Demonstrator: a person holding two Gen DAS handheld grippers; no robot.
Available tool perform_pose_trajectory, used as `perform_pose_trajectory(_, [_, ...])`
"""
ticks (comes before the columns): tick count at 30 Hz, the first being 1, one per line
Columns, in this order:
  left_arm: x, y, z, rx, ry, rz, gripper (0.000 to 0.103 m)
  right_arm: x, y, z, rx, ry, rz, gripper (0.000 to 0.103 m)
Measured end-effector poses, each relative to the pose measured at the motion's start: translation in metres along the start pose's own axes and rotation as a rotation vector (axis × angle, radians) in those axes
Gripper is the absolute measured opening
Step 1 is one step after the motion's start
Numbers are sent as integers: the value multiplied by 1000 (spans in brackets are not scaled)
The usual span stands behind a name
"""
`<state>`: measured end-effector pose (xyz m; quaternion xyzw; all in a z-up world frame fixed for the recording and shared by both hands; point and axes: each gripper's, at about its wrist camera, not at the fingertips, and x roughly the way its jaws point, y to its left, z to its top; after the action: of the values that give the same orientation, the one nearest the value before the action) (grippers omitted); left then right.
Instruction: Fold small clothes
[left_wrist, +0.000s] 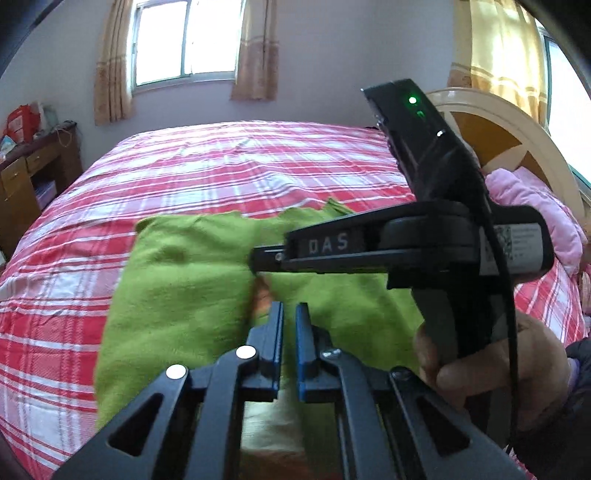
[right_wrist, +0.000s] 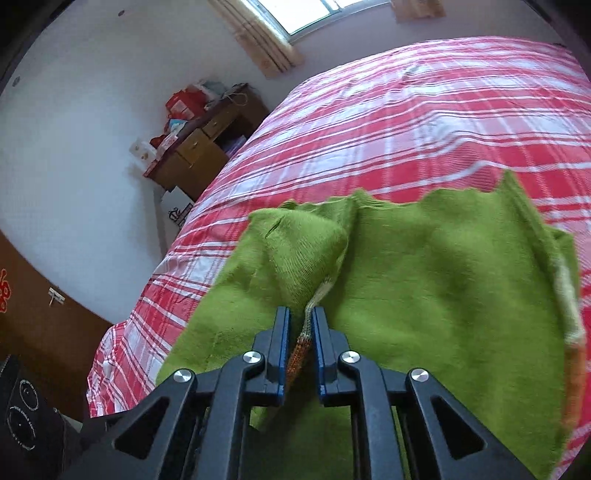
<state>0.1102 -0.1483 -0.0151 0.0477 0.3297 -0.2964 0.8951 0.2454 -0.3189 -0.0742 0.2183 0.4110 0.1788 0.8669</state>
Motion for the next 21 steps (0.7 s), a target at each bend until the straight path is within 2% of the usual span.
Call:
perform_pose_trajectory(4, [0, -14, 2, 39, 1, -11, 6, -26, -29, 1, 79, -47, -2, 0])
perform_pose_trajectory(7, [-9, -3, 5, -6, 0, -49, 7, -46, -45, -7, 143, -80, 76, 0])
perform_pose_trajectory(8, [-14, 4, 4, -29, 3, -57, 13, -53, -46, -11, 159, -92, 101, 0])
perform_pose_trajectory(10, [-27, 23, 0, -80, 1, -65, 31, -59, -43, -17, 176, -95, 123, 1])
perform_pose_trajectory(11, [-38, 35, -3, -112, -13, -69, 46, -60, -39, -20, 185, -85, 138, 1])
perform_pose_trajectory(12, [-51, 49, -6, -145, -40, -73, 55, -58, -34, -24, 195, -74, 160, 1])
perform_pose_trajectory(15, [-80, 84, -15, -208, -110, -34, 60, -48, -24, -30, 215, -58, 212, 2])
perform_pose_trajectory(18, [-102, 120, -25, -277, -161, 54, 68, -24, -12, -35, 248, -15, 257, 7])
perform_pose_trajectory(19, [-102, 130, -27, -299, -158, 76, 68, -16, -9, -36, 258, -10, 265, 20])
perform_pose_trajectory(20, [-101, 140, -30, -323, -149, 96, 68, -9, -4, -39, 268, -9, 270, 49])
perform_pose_trajectory(21, [-98, 149, -34, -346, -140, 106, 68, -6, -2, -40, 272, -15, 275, 66])
